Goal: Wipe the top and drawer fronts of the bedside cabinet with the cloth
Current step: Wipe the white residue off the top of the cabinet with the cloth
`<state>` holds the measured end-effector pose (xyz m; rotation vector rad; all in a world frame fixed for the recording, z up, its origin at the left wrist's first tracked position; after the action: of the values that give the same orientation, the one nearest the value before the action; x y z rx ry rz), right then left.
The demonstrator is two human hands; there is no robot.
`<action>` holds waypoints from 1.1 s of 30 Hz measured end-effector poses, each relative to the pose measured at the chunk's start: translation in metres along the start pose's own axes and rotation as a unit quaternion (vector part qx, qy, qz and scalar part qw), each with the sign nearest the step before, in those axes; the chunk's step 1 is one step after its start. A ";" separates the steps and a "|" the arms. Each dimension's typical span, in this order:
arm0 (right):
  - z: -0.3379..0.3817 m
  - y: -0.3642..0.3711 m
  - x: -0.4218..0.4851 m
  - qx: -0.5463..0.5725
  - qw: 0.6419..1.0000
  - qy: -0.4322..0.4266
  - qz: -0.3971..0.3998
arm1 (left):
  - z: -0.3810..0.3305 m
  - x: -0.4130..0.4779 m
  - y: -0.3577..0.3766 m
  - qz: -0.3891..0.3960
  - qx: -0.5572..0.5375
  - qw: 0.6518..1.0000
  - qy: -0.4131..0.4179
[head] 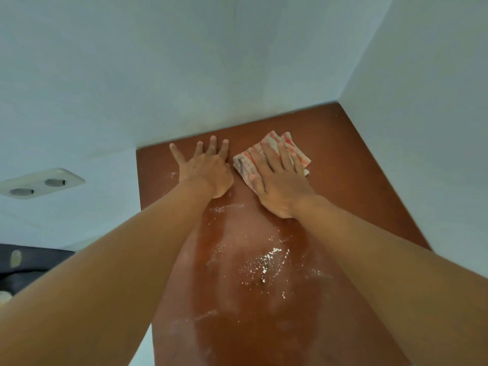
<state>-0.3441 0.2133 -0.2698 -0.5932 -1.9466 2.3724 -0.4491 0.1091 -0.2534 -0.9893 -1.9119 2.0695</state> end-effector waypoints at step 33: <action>-0.038 0.115 -0.459 0.083 0.991 -0.027 -0.097 | -0.038 -0.282 0.048 -0.087 -0.152 0.984 0.005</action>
<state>0.1194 0.1093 -0.2568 -0.3188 -1.7124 2.4184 -0.1955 -0.0167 -0.1957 -0.8464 -2.2665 1.7095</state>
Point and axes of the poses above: each hand's wrist, its own x-axis towards the middle knuckle, its own y-axis out of the palm, z = x × y, the point moved 10 cm from there along x, towards the middle knuckle, and after that the axes turned 6 degrees about -x, right-handed, at the moved point
